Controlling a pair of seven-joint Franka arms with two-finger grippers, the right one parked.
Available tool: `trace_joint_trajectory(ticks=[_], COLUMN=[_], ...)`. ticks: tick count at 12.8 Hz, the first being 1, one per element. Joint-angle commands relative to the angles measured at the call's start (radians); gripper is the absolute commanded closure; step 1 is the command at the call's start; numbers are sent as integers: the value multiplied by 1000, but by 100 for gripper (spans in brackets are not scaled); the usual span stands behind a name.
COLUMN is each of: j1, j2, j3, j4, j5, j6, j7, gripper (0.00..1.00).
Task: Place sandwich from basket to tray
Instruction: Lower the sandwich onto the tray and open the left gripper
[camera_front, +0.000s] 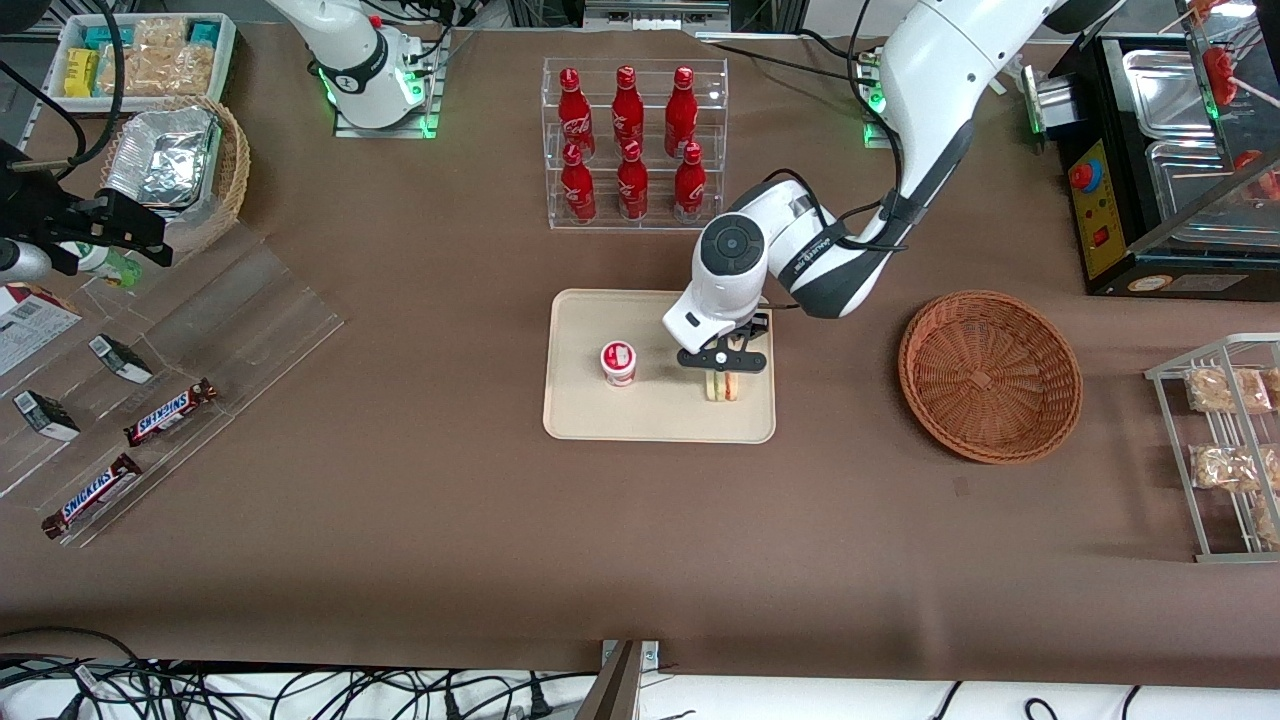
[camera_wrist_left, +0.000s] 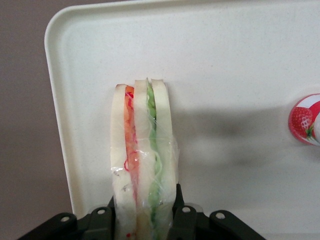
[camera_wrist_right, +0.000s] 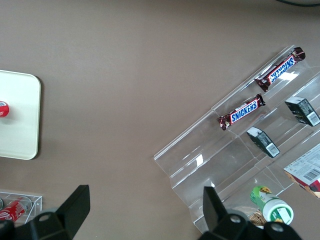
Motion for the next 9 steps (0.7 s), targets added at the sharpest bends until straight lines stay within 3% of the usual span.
trace_joint_trajectory(ticks=[1,3,4,5,6,7,9], j1=[-17,-19,-19,-19,-19,-19,-4], j2=[14,20,20,23,31,31,11], j3=[8,9,8,6,6,6,3], j4=[20,20,20,20,20,20,43], j5=[29,40,63,95,109,109,100], j6=[1,1,1,1,1,0,-15], j7=[-20,-21,-43,-60,-64,-64,-57], gripper=[60,57,51,33,7,0,0])
